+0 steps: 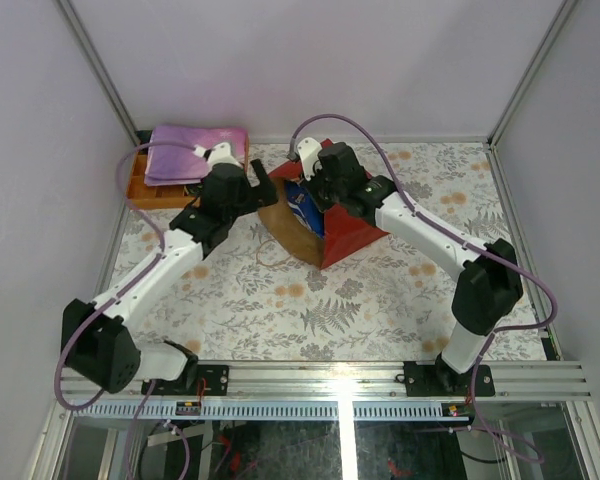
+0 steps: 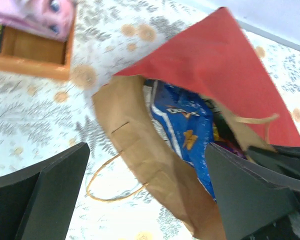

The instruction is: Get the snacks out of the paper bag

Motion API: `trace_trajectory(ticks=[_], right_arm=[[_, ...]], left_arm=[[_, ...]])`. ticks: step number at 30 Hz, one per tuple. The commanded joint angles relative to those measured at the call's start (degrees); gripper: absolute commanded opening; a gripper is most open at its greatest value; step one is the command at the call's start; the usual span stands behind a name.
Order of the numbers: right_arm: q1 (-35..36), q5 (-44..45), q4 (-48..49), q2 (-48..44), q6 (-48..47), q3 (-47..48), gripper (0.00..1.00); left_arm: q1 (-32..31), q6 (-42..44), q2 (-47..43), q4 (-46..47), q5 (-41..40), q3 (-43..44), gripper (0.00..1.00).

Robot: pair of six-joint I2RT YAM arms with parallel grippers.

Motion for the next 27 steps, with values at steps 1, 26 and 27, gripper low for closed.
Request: trace_trajectory(ticks=[1, 26, 27], right_arm=[[0.75, -2.52, 5.84, -3.69, 5.27, -1.55, 0.16], [-2.44, -17.37, 22.59, -4.01, 17.95, 11.92, 0.32], [-2.48, -18.02, 21.98, 0.20, 17.45, 15.02, 0.31]], left_arm=[[3.51, -3.80, -4.80, 2.12, 6.84, -8.01, 1.00], [15.73, -12.85, -6.02, 19.53, 19.85, -22.95, 0.74], [15.68, -13.13, -5.40, 21.43, 20.67, -24.22, 0.67]])
